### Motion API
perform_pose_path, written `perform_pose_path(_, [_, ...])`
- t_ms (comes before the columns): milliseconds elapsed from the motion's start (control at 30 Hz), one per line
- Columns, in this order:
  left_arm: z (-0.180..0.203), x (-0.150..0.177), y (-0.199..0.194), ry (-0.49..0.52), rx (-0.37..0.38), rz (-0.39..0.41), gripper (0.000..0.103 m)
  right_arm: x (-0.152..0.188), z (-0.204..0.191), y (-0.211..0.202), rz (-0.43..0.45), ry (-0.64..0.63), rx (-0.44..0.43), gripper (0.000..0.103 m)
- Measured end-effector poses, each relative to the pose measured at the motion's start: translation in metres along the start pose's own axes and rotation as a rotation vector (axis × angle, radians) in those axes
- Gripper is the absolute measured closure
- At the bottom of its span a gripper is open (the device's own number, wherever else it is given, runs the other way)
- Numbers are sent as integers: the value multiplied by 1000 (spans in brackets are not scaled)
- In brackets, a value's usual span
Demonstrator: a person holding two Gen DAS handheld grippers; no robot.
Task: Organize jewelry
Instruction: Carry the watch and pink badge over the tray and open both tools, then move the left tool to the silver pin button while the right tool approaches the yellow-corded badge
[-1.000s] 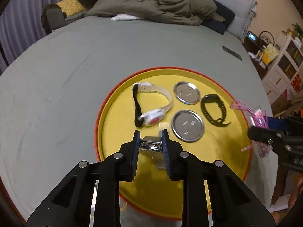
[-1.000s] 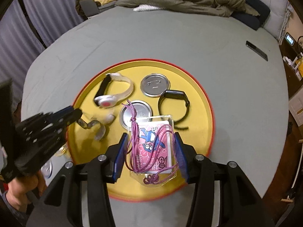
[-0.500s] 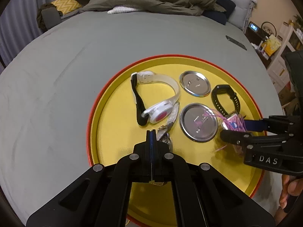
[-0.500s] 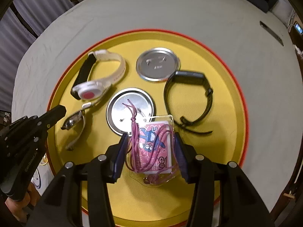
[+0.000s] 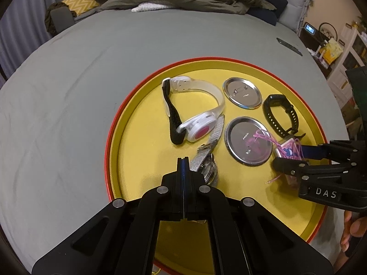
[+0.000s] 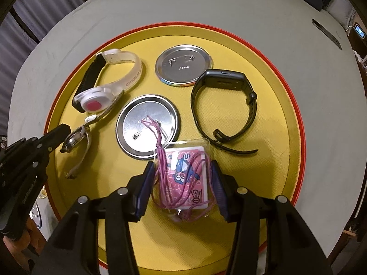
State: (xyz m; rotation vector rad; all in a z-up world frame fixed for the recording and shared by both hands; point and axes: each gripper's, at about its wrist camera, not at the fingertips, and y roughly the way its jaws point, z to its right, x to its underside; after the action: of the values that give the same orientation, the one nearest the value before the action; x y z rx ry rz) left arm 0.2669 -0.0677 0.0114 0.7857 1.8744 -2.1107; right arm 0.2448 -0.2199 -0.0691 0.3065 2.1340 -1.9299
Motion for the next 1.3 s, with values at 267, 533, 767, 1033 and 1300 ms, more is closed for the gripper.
perform_pose_path(267, [-4, 0, -24, 3, -21, 49, 58, -2, 10, -8, -6, 89, -87, 30])
perform_pose_path(533, [-9, 4, -82, -4, 6, 122, 7, 2, 9, -60, 52, 91, -81, 16])
perform_pose_path(767, [-20, 37, -114, 28, -26, 108, 5, 17, -19, -103, 94, 56, -109, 15])
perform_pose_path(1033, [-72, 101, -131, -68, -39, 51, 5, 38, -99, -112, 94, -85, -165, 15])
perform_pose_path(1300, [-105, 153, -117, -135, -31, -22, 5, 43, -168, -76, 16, -155, -234, 15])
